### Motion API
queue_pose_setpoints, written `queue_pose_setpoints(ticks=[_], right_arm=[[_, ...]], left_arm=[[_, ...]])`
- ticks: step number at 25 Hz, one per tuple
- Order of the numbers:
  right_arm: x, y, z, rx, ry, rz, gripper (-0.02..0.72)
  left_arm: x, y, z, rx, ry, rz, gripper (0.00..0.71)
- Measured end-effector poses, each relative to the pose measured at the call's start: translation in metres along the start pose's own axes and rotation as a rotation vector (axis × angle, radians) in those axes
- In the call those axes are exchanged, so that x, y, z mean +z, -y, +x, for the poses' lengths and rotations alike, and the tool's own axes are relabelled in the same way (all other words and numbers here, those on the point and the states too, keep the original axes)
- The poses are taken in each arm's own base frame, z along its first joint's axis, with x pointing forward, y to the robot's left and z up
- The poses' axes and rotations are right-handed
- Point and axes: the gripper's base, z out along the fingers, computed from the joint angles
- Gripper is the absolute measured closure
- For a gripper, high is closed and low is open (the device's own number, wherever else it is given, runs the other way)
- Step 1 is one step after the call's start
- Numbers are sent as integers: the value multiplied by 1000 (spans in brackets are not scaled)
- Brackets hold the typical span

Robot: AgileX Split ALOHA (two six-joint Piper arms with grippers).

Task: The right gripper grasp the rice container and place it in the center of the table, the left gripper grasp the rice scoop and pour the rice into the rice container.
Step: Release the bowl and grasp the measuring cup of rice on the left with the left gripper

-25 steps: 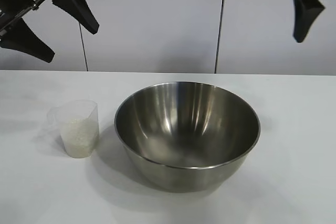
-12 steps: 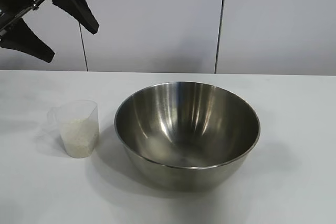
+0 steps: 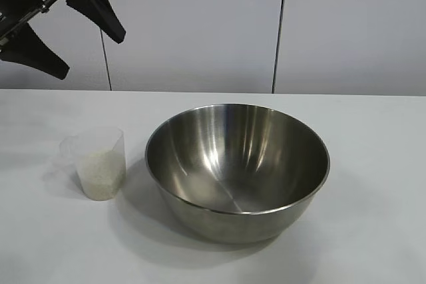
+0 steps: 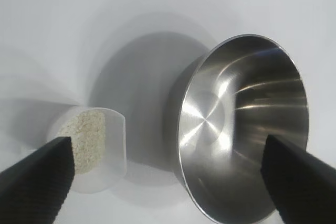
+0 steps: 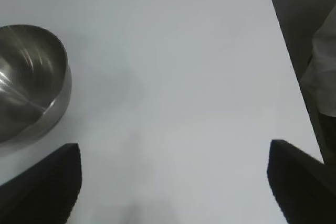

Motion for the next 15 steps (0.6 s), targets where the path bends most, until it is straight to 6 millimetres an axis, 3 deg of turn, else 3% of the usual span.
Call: queue_pose_setpoints(ticks=[15], right_arm=[[15,-4,3,-14,17,-34,43]], left_arm=[[0,0,0,0,3,-1,16]])
